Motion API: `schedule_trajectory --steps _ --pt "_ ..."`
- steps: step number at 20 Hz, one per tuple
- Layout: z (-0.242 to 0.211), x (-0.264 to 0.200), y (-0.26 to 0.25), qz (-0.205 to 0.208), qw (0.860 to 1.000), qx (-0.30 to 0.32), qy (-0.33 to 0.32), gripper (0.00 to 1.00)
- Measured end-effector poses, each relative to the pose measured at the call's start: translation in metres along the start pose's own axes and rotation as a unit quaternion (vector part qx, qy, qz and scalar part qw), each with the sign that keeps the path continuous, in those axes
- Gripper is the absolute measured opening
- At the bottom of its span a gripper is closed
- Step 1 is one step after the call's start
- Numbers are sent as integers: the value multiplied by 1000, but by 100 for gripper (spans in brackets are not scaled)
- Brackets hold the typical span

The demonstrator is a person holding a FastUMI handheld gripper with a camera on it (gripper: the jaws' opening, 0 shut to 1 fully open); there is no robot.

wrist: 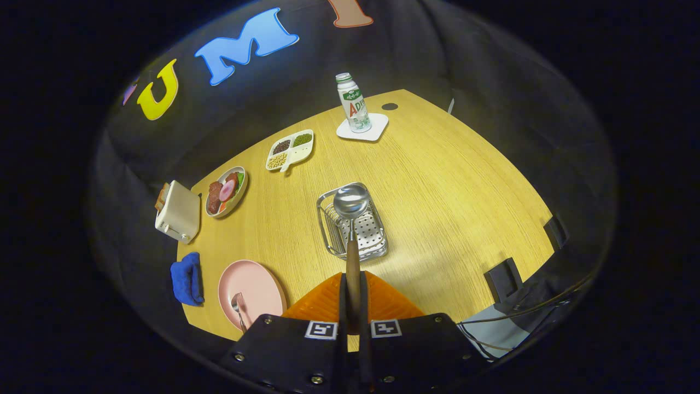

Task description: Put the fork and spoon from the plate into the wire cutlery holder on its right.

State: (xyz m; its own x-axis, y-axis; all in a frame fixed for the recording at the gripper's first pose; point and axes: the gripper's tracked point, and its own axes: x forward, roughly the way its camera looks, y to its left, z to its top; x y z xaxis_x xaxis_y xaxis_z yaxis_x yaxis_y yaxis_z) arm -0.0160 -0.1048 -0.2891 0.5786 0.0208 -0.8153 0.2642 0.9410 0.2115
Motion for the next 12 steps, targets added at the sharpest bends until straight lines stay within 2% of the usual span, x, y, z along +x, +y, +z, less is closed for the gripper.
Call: schedule_trajectory --steps 6,12 --pt "-2 4 -1 -4 1000 -8 22 8" --pt "6 3 0 -5 1000 10 22 10"
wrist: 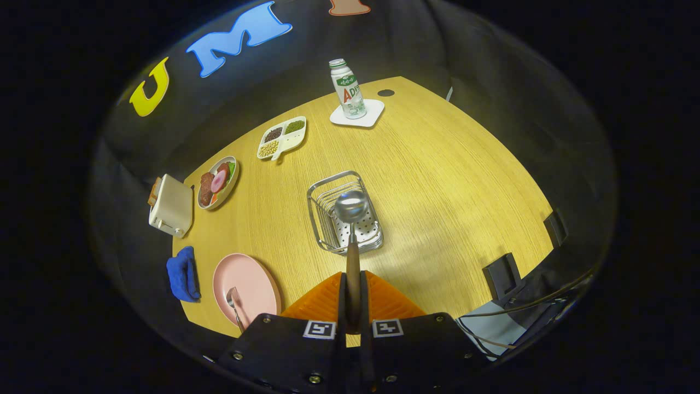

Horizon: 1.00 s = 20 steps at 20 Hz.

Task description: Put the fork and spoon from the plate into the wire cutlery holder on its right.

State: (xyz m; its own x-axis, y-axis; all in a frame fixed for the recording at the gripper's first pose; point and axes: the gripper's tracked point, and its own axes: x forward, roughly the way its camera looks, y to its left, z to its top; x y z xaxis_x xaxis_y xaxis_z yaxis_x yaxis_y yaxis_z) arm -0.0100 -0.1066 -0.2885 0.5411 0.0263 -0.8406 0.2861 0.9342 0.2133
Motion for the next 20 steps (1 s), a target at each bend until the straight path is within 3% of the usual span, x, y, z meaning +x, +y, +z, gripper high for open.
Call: schedule_trajectory --steps 4,8,20 --pt "9 -4 3 4 1000 0 -12 17" --pt "-3 -11 10 4 1000 -18 -13 43" --pt "-56 0 113 70 990 -125 16 44"
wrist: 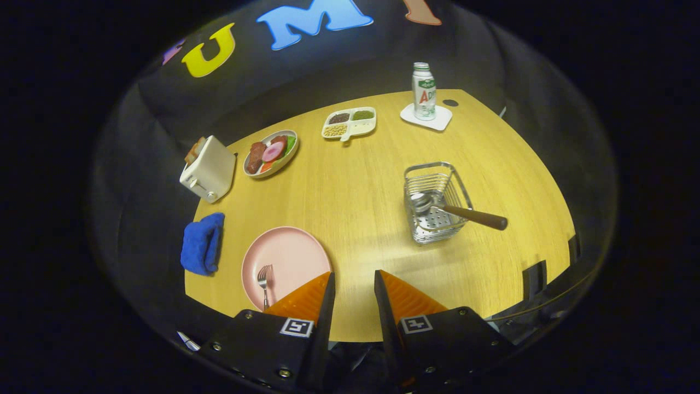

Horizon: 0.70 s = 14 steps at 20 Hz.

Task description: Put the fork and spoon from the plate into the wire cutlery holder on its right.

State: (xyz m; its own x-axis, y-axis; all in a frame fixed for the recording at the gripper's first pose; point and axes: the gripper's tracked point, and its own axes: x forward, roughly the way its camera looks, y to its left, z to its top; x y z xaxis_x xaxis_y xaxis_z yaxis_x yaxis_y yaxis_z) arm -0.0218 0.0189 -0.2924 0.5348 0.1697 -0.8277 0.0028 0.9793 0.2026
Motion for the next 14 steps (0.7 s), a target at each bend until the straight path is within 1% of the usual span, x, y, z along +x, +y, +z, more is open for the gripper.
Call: schedule_trajectory --steps 4,7,11,14 --pt "-14 20 50 32 998 -41 24 44" --pt "-34 37 87 51 994 -84 51 44" --pt "-63 60 122 60 985 -140 79 44" --pt "-78 75 132 58 981 -162 94 44"
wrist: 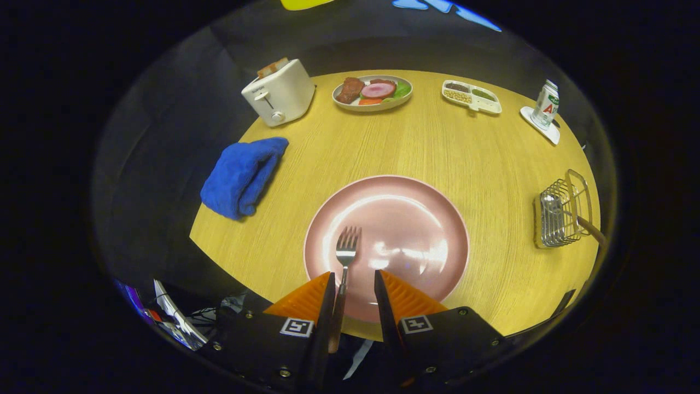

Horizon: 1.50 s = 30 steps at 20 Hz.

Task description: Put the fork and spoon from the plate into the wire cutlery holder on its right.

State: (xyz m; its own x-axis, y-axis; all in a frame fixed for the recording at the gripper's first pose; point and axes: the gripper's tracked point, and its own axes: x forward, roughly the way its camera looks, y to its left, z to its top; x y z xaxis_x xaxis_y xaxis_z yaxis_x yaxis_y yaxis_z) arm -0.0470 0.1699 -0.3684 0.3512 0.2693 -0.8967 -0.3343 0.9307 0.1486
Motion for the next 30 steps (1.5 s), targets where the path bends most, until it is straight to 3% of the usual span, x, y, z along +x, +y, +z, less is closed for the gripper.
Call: schedule_trajectory --steps 15,17,18,19,20,30 --pt "-32 52 4 -10 998 6 56 44" --pt "-38 49 3 -2 998 21 66 13" --pt "-46 61 3 1 998 25 61 13" --pt "-24 6 2 0 998 32 59 9" --pt "-41 57 1 8 998 34 60 5" --pt "-15 23 -23 13 995 94 17 5"
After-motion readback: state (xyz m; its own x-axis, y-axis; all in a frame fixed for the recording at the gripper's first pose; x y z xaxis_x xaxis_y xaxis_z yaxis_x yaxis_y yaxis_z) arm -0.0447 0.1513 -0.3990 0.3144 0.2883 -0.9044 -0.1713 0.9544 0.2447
